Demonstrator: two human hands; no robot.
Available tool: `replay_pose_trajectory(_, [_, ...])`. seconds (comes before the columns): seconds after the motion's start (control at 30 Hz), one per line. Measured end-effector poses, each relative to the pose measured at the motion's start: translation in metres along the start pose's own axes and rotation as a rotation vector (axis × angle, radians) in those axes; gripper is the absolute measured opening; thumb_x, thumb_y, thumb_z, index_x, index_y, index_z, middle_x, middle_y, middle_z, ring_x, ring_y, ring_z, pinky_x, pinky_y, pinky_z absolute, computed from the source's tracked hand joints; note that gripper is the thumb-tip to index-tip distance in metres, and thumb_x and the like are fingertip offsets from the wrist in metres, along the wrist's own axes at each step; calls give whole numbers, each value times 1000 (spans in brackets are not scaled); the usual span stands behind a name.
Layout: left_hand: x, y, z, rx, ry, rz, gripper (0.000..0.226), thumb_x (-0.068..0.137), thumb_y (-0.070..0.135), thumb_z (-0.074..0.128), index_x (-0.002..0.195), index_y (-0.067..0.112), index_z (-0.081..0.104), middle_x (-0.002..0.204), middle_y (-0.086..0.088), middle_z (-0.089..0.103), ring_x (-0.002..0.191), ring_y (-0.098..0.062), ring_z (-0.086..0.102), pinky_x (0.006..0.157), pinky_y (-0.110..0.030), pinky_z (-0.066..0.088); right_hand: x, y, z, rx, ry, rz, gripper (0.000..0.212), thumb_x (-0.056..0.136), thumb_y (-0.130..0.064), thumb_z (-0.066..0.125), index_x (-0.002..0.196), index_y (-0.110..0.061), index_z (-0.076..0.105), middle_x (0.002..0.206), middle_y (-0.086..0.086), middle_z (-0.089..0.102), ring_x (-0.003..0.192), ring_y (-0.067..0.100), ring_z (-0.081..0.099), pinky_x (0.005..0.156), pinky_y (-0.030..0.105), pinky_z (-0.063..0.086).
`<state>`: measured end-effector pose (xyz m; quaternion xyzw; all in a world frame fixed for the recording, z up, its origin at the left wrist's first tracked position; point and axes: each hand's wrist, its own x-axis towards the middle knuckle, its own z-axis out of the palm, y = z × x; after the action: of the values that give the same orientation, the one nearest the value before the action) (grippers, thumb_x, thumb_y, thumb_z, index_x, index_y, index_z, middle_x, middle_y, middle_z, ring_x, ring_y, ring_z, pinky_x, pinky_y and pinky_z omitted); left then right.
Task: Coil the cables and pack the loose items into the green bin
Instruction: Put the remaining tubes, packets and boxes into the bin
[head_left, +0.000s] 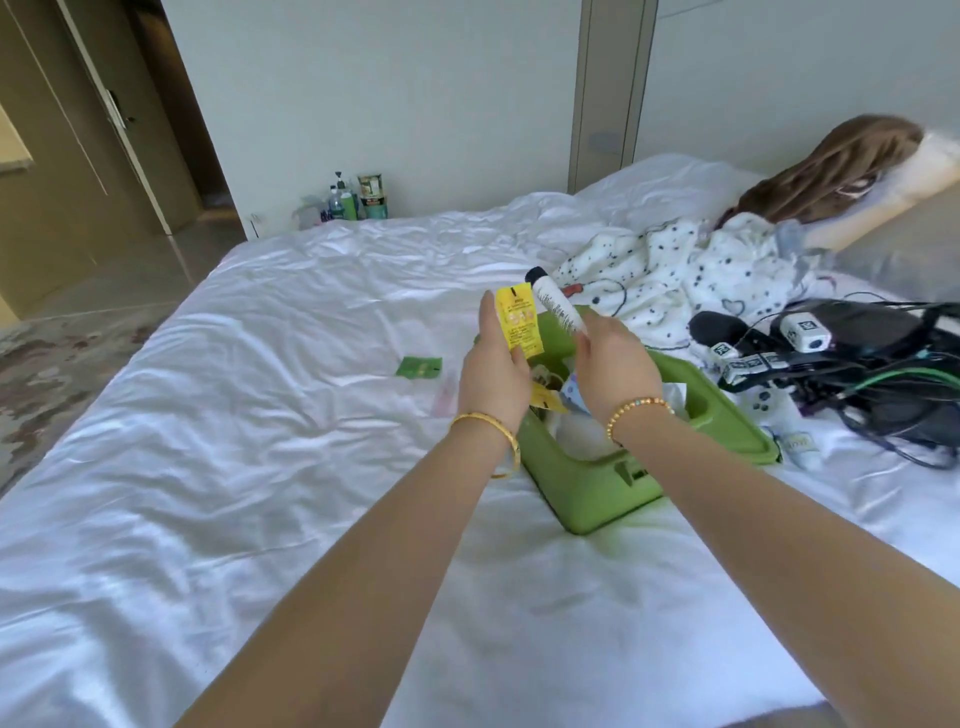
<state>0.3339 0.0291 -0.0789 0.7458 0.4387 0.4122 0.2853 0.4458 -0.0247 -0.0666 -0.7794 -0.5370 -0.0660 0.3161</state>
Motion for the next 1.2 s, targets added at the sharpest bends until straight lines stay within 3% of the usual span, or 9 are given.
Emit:
replay_pose_trajectory(0.07, [-2, 2, 18, 326, -247, 48, 74, 92, 16, 47, 149, 24, 0, 135, -17, 44, 109, -33, 53, 86, -41, 45, 2, 15, -6, -165, -317, 9, 49, 95, -13, 41, 142, -10, 26, 143, 18, 32, 127, 35, 37, 101, 42, 38])
replay_pose_trajectory(0.13, [-6, 0, 29, 640, -487, 51, 55, 95, 37, 42, 145, 23, 25, 152, -8, 25, 136, -35, 25, 109, -53, 28, 0, 25, -9, -223, -470, -5, 56, 91, -10, 46, 143, -12, 25, 151, 11, 22, 133, 34, 30, 105, 45, 36])
replay_pose_trajectory(0.2, [-11, -4, 33, 718, -562, 43, 46, 96, 45, 33, 135, 23, 45, 152, -2, 26, 141, -33, 13, 113, -56, 15, -1, 30, -9, -229, -465, -33, 51, 86, -6, 48, 135, -11, 35, 145, 8, 32, 126, 32, 38, 98, 45, 41])
replay_pose_trajectory(0.4, [-7, -26, 12, 552, -161, 139, 38, 96, 26, 40, 129, 15, 52, 149, -11, 34, 140, -27, 21, 115, -42, 17, -5, 16, 3, -124, -194, -101, 65, 82, 1, 48, 143, -9, 30, 149, 8, 32, 135, 27, 30, 111, 38, 24])
replay_pose_trajectory(0.53, [-2, -57, -19, 550, -58, 84, 41, 93, 15, 42, 133, 12, 47, 147, -14, 35, 136, -26, 29, 112, -34, 22, -9, -28, 24, 14, 34, -303, 55, 73, 8, 43, 127, -2, 50, 127, 17, 51, 113, 35, 45, 95, 41, 38])
replay_pose_trajectory(0.7, [6, -109, -54, 650, -66, -29, 48, 94, 12, 40, 142, 12, 35, 152, -12, 28, 140, -25, 24, 115, -33, 19, -17, -77, 83, 175, -84, -428, 50, 75, 12, 42, 122, -4, 53, 118, 16, 52, 109, 32, 47, 84, 41, 45])
replay_pose_trajectory(0.93, [35, -186, -59, 772, -209, -141, 55, 97, 14, 36, 148, 13, 17, 157, -8, 14, 144, -25, 14, 116, -38, 21, -3, -70, 188, -5, -327, -92, 56, 85, 0, 39, 139, -12, 30, 131, 12, 41, 119, 30, 40, 97, 38, 39])
replay_pose_trajectory(1.07, [62, -228, -44, 925, -277, -122, 58, 97, 16, 38, 148, 15, 11, 157, -9, 12, 144, -26, 15, 112, -40, 26, 17, -60, 235, -166, -295, 71, 36, 95, -21, 38, 128, -7, 40, 127, 13, 48, 119, 30, 43, 98, 37, 35])
replay_pose_trajectory(1.2, [96, -256, -29, 883, -274, -72, 52, 98, 11, 33, 147, 12, 17, 156, -9, 18, 144, -25, 17, 112, -38, 27, 44, -61, 273, -206, -314, 108, 44, 96, -35, 37, 133, -12, 41, 127, 13, 49, 121, 30, 40, 99, 38, 32])
